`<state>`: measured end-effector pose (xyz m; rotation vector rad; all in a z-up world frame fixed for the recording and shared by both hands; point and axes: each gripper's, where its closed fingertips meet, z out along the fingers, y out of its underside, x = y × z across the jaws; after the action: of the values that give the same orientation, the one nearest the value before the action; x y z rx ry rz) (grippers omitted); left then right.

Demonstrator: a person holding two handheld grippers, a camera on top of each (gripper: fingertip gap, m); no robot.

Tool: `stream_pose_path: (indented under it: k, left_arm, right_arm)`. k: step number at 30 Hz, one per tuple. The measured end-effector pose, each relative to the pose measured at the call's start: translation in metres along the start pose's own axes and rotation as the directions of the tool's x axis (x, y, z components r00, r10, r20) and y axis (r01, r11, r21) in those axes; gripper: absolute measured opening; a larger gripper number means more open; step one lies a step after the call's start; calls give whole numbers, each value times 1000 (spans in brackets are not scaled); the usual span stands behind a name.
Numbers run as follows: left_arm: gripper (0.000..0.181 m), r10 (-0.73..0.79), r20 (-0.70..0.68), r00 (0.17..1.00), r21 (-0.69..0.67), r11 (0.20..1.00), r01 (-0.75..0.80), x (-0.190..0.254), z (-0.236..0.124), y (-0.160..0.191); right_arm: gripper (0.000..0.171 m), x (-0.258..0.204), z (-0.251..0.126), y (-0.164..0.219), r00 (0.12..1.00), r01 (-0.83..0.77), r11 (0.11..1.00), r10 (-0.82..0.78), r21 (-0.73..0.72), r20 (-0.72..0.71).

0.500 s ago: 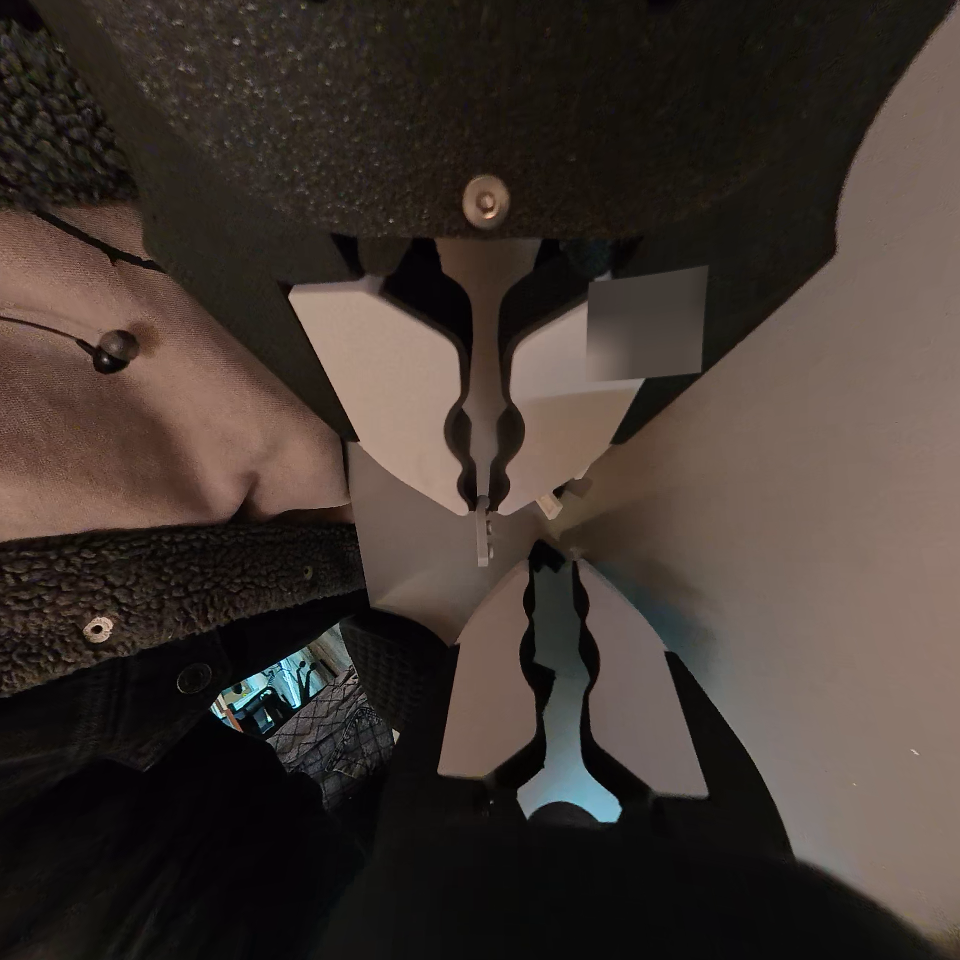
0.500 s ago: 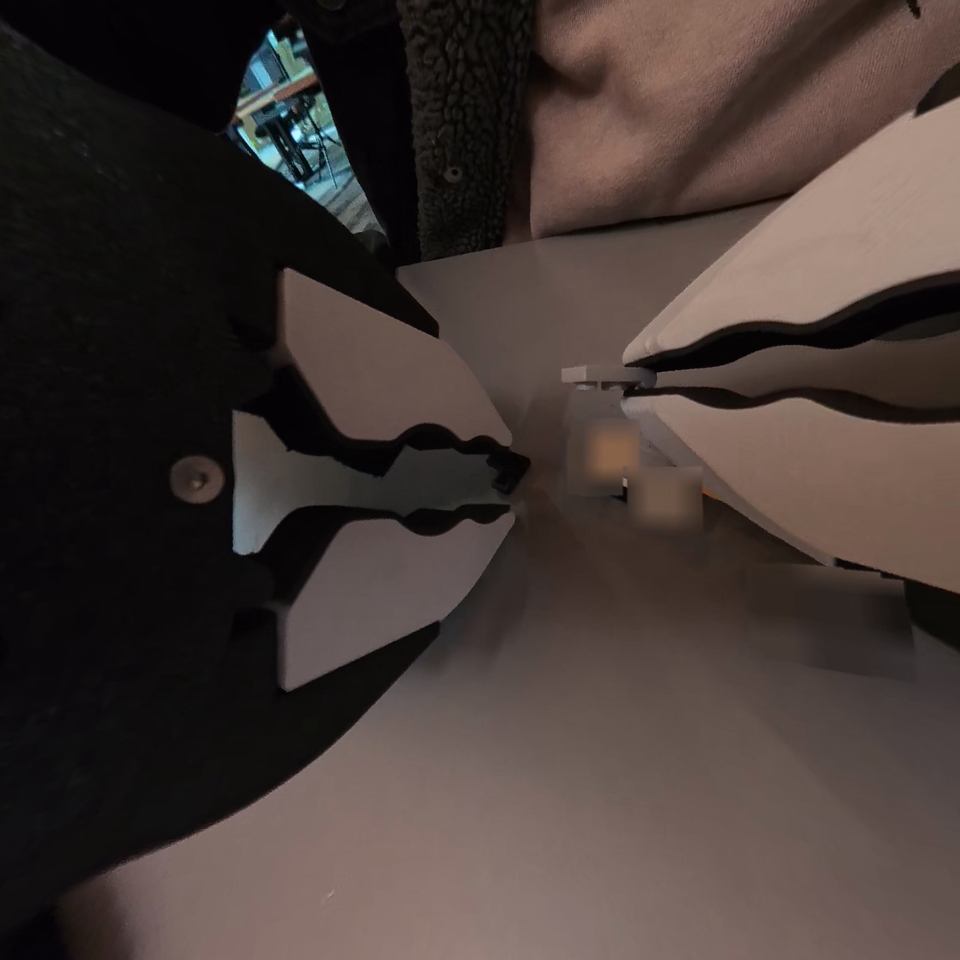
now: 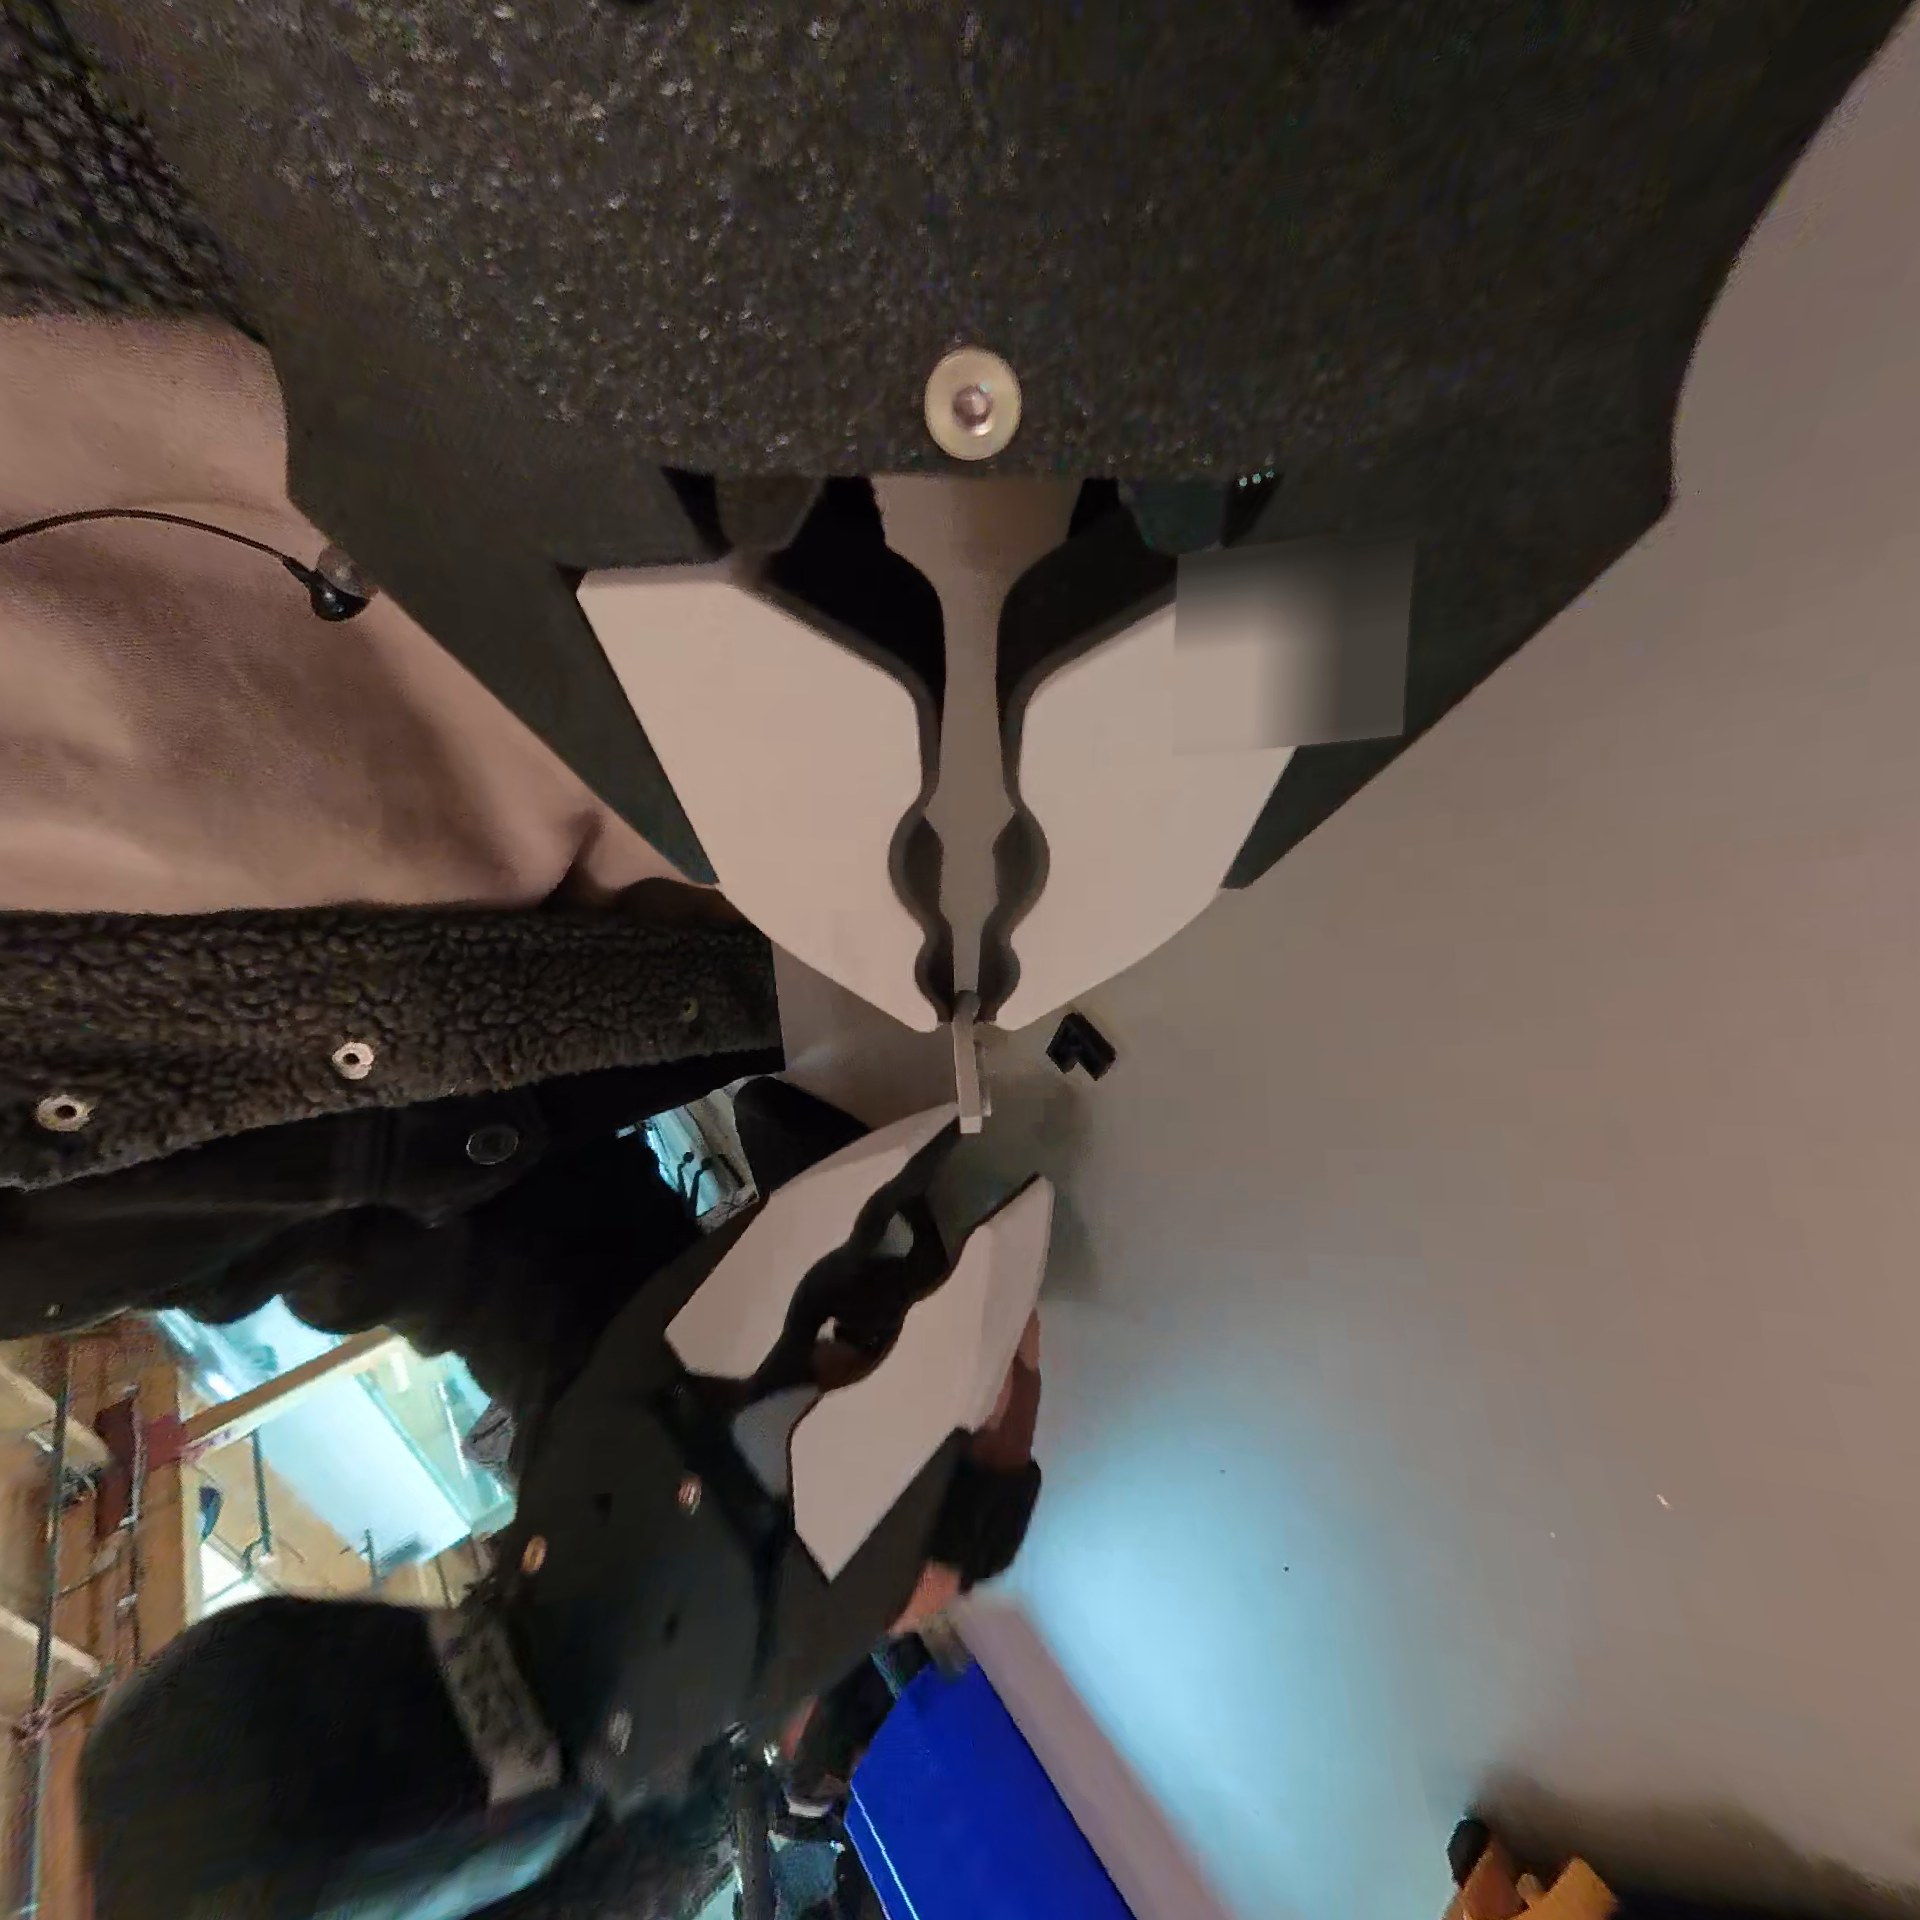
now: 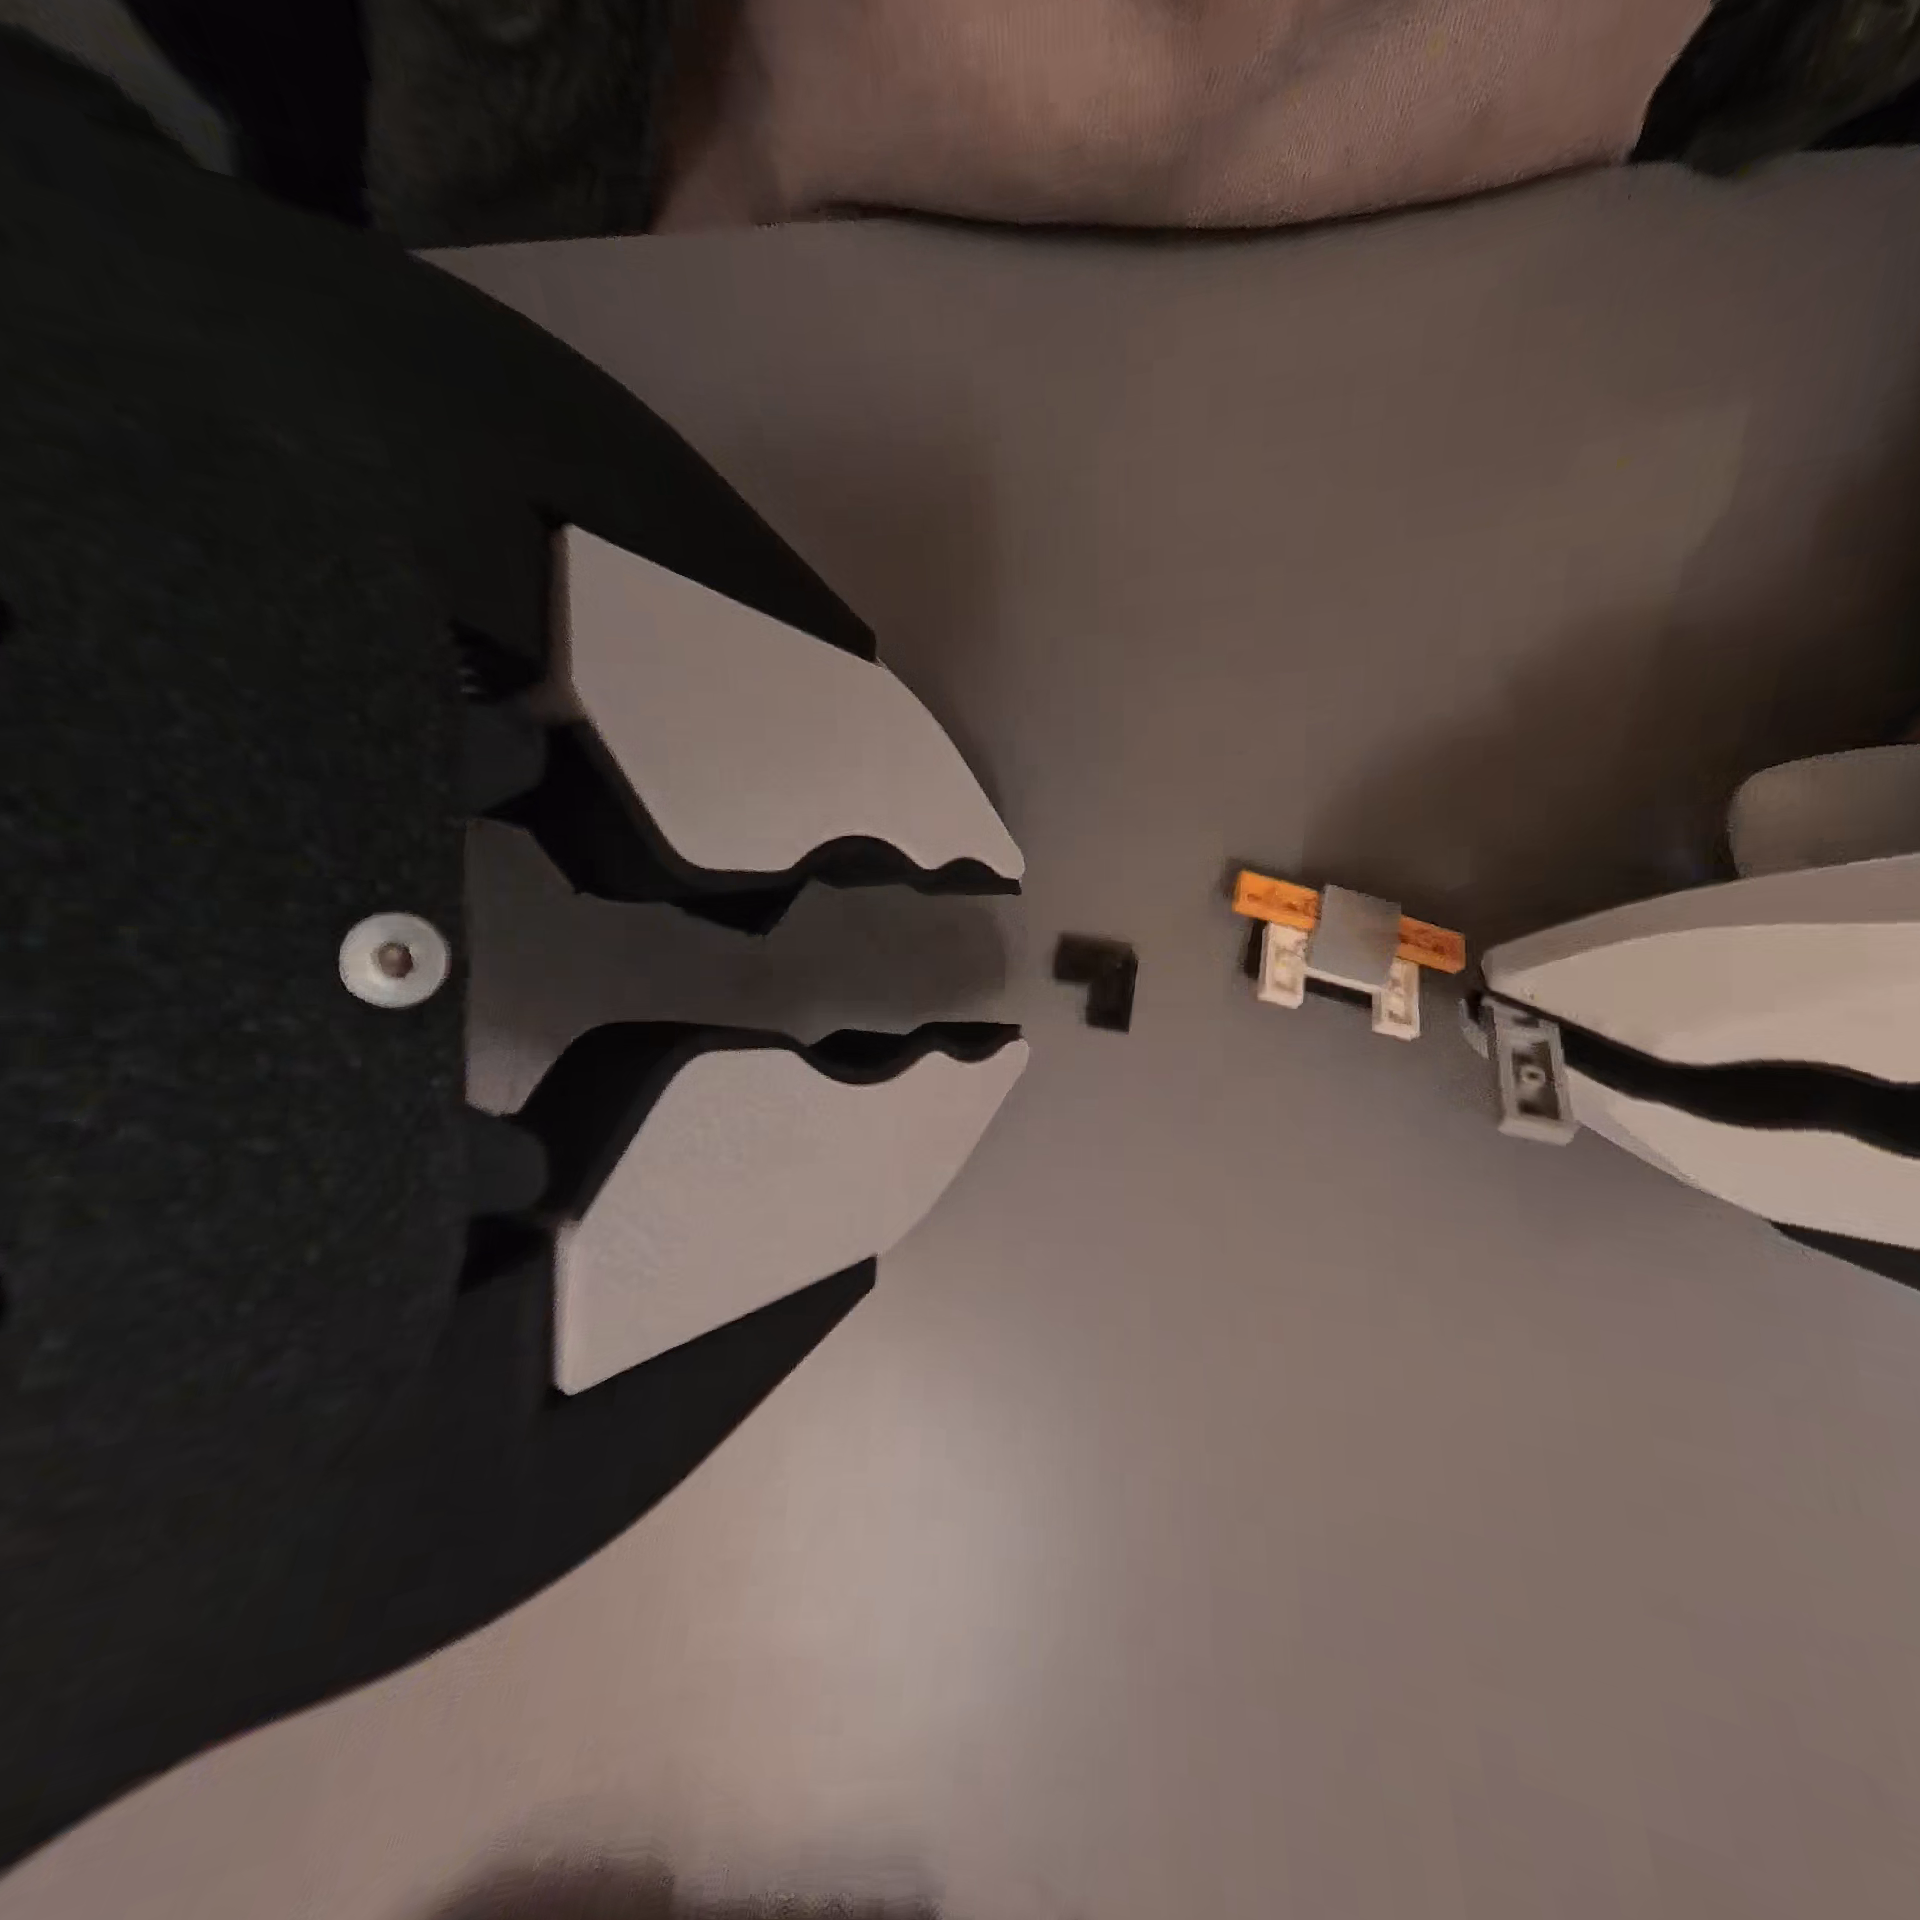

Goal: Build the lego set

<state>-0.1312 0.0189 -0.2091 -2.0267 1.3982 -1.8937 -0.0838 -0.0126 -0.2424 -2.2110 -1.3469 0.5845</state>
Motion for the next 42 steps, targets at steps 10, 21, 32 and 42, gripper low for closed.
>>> stream_pose_path:
  k: [10, 21, 32, 42]
  left_arm:
    - [4, -39, -4, 999, -16, 999, 39, -1, 8, 5]
    - [4, -81, -38, 996, 2, 997, 81, -1, 7, 4]
    - [4, -119, -81, 990, 22, 992, 121, 3, 10, 2]
    - [4, -174, -64, 983, 49, 983, 177, -4, 8, -1]
  right_arm:
    - [19, 3, 24, -3, 995, -72, 997, 73, 8, -63]
    - [8, 19, 18, -29, 983, -40, 984, 69, 175, -168]
    - [8, 24, 7, -49, 958, 50, 971, 19, 233, -286]
    - [13, 39, 30, -14, 971, -105, 994, 109, 30, -213]
